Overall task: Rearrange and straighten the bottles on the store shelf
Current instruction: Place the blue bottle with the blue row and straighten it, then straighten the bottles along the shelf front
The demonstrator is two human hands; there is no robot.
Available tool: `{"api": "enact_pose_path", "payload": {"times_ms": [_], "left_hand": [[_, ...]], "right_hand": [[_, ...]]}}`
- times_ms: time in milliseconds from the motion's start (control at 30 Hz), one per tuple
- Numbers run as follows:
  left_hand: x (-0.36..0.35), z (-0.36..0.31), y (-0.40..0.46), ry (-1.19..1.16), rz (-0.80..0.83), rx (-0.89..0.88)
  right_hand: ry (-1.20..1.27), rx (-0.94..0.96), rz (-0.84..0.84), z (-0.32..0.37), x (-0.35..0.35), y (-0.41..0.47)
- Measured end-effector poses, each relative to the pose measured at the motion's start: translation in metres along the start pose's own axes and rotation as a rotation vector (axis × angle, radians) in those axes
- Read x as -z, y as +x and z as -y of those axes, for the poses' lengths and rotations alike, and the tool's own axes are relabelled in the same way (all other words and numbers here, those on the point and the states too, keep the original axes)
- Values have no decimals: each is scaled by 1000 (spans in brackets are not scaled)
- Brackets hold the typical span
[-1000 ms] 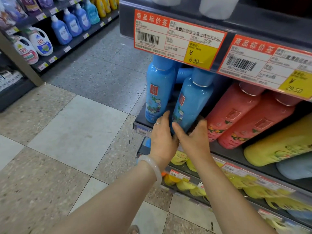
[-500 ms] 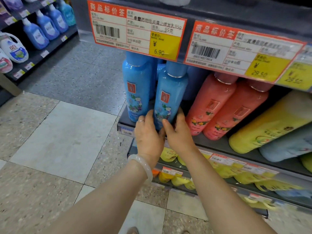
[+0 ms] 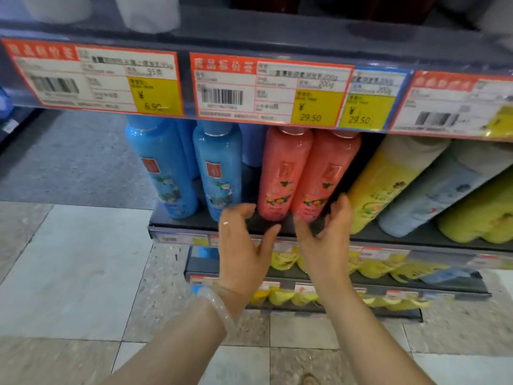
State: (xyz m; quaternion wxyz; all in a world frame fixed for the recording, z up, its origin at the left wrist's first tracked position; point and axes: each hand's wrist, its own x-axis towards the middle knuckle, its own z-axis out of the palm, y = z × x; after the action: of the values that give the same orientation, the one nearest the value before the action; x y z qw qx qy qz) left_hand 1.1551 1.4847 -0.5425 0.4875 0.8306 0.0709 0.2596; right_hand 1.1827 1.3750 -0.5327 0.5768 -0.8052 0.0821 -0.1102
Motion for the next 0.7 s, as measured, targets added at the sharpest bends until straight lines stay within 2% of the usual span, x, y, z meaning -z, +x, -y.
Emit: {"api": "enact_pose_path", "payload": {"times_ms": [33,133,333,700], "left_hand": [[-8,-3,3,-43,70,-4],[-32,-8,28,-172,157,152],[-43,-11,46,-153,189,239],[-34,-13,31,-34,152,277]], "right_hand": [[3,-8,9,-1,0,9],[31,-38,30,2,3,33],[-21,-34,124,0,6,45],[7,-14,92,-9,3,32]]}}
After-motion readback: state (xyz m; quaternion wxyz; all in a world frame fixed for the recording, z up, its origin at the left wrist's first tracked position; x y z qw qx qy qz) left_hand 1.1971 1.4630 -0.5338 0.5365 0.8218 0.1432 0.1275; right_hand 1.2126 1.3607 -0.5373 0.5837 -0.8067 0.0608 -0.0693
